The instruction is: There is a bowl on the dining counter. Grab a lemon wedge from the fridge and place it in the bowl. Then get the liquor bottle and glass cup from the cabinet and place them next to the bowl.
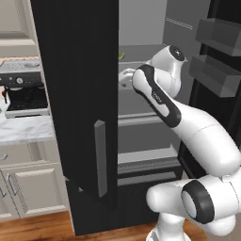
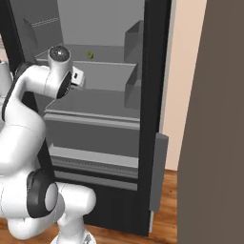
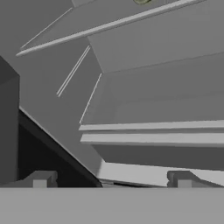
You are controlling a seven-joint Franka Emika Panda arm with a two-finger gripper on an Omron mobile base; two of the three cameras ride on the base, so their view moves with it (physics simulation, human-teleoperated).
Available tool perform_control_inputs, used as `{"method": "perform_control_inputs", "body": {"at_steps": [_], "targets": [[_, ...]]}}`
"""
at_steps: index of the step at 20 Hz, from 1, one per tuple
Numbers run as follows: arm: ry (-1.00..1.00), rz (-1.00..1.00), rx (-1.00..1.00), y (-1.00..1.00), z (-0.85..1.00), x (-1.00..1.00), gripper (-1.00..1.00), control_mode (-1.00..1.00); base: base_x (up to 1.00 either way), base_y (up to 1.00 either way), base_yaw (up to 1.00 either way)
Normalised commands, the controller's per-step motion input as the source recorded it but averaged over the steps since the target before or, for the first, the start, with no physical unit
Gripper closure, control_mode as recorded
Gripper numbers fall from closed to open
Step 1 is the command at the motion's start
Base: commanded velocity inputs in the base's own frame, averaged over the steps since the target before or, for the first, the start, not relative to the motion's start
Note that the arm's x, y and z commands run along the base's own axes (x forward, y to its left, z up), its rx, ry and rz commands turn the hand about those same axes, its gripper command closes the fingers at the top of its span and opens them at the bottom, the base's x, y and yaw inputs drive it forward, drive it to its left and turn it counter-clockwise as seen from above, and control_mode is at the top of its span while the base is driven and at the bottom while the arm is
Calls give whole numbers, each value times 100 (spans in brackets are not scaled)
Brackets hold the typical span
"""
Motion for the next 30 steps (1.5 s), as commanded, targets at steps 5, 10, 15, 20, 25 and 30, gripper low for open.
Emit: {"method": "perform_control_inputs", "body": {"at_steps": [5, 10, 15, 20, 25, 30], "targets": [[-6, 0, -15, 88, -7, -10, -100, -100, 0, 0, 0], [-15, 0, -31, 100, 0, -61, -100, -100, 0, 0, 0], [-3, 5, -29, 100, -9, -55, -100, -100, 0, 0, 0], [0, 6, -23, 100, -24, -40, -100, -100, 0, 0, 0], [0, 0, -5, 58, -8, -5, -100, -100, 0, 0, 0], [0, 0, 5, -30, 0, 4, -100, -100, 0, 0, 0]]}}
